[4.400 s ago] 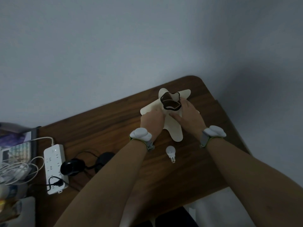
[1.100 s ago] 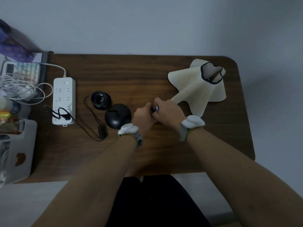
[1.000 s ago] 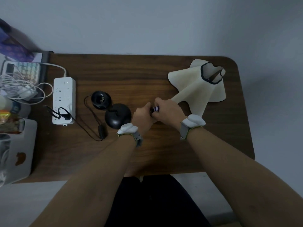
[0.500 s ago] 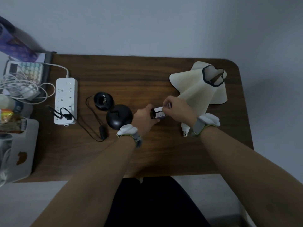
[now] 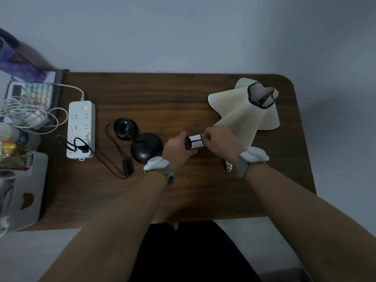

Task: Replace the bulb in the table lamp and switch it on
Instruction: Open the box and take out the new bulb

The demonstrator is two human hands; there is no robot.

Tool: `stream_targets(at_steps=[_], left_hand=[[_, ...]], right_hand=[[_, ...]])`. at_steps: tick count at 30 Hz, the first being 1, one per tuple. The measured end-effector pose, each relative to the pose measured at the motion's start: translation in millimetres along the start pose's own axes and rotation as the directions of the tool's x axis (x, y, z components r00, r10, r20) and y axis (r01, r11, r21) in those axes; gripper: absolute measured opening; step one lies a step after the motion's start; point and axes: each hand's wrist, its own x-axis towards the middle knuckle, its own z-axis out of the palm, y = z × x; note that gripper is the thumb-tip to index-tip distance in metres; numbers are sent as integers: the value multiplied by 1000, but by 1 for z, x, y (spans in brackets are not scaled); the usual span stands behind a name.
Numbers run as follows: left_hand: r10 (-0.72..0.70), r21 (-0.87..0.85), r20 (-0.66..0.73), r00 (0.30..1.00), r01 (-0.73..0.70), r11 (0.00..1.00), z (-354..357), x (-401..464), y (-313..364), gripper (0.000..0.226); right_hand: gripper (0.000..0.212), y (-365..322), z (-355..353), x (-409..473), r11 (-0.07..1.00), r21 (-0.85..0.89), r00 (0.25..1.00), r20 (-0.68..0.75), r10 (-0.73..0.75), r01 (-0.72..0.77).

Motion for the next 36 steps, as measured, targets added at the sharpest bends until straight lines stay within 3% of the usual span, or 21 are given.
stream_targets(at_steps=[14, 22, 28, 36], left_hand=[[11, -13, -33, 999, -11, 1000, 1, -1, -3, 58], [30, -68, 8, 1000, -30, 997, 4, 1, -6, 61], [25, -152, 147, 989, -3, 988, -2, 0, -12, 78], [-36, -230, 181, 983, 78, 970, -8, -5, -8, 61]], right_hand=[[30, 5, 0, -10, 975, 224, 998, 55, 1, -14], [24, 0, 9, -14, 984, 179, 995, 104, -5, -14], [49, -1, 9, -18, 981, 192, 999, 51, -9, -1], [53, -1, 10, -15, 991, 130, 996, 85, -37, 26]])
